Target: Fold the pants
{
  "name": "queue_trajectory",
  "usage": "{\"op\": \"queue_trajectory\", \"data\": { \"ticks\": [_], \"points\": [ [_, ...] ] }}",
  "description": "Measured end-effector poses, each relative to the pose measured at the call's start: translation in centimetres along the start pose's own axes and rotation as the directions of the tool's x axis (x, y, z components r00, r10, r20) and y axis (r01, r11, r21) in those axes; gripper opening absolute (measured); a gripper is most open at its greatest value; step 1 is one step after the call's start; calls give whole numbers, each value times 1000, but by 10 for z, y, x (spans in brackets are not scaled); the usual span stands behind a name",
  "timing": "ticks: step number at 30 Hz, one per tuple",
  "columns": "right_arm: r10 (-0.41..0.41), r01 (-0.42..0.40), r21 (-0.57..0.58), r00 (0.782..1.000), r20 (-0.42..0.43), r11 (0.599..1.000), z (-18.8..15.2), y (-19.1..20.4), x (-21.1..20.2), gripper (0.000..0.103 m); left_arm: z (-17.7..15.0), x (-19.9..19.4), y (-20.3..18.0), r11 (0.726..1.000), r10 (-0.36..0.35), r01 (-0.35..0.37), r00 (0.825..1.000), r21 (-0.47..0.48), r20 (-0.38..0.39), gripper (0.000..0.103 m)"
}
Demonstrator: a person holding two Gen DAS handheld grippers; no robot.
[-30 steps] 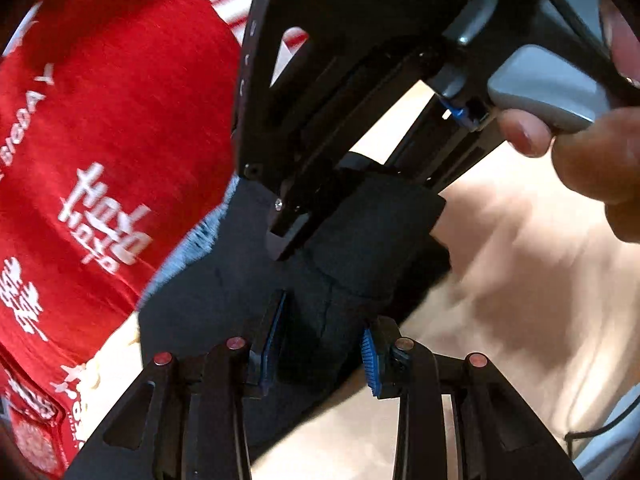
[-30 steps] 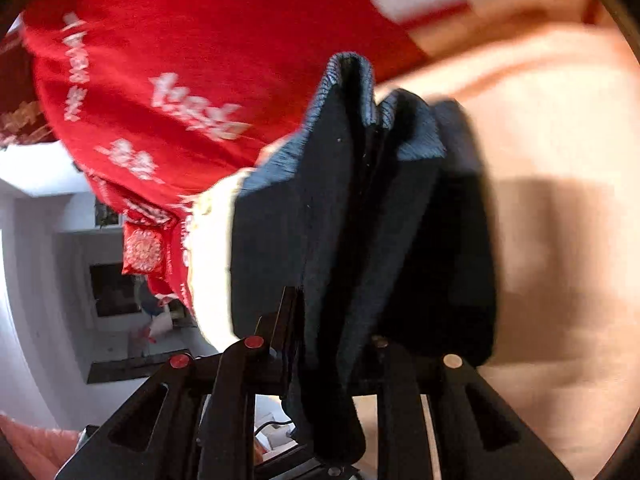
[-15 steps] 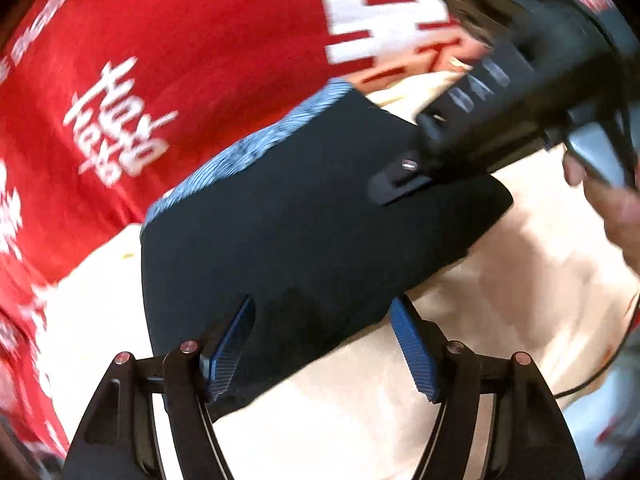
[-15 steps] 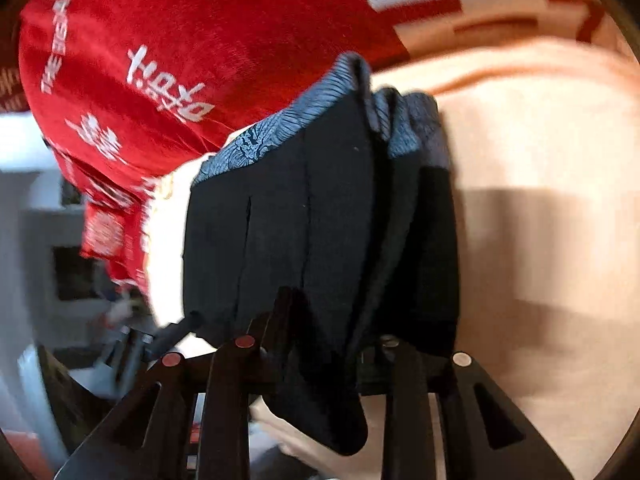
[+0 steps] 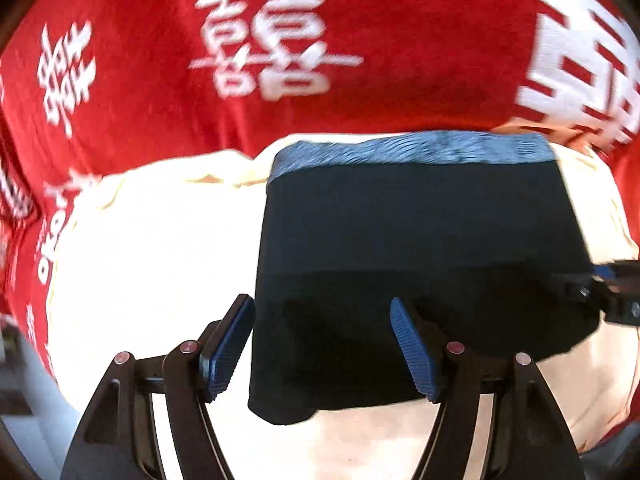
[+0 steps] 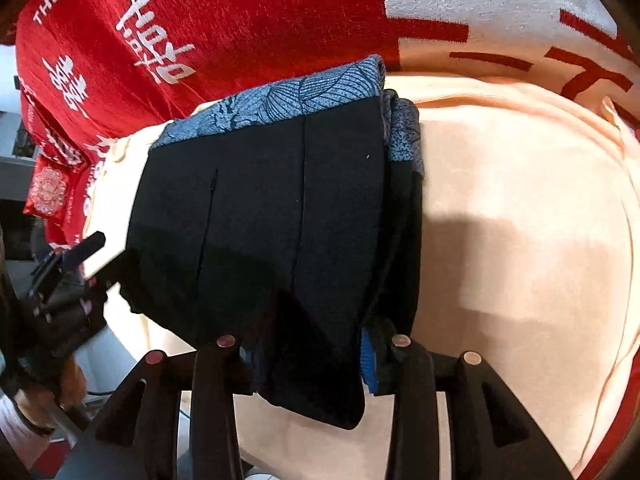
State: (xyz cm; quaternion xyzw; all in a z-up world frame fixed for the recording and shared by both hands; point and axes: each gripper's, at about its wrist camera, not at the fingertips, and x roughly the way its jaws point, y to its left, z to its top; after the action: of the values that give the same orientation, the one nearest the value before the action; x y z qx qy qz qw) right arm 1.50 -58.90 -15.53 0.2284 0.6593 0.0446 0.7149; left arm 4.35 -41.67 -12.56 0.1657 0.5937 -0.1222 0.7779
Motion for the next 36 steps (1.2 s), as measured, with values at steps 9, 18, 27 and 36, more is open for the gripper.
{"op": "queue_trajectory", "data": {
  "ticks": [9, 18, 27, 36],
  "points": [
    [-144, 144, 10, 989, 28, 990, -8, -5, -26, 60, -12, 23, 10, 997, 2, -8, 997, -79, -74, 88],
    [-105, 104, 134, 995, -5, 986, -40, -35, -39, 61, -18, 26, 7, 995, -4, -3, 997, -95, -80, 88],
    [-94, 92, 166, 996, 0, 982, -46, -36, -40, 61, -9, 33, 7, 996, -3, -4, 996, -89, -85, 88],
    [-68, 65, 165, 998, 16, 984, -38, -32, -37, 61, -5, 39, 4, 997, 3, -11, 996, -79, -92, 88]
  ]
}}
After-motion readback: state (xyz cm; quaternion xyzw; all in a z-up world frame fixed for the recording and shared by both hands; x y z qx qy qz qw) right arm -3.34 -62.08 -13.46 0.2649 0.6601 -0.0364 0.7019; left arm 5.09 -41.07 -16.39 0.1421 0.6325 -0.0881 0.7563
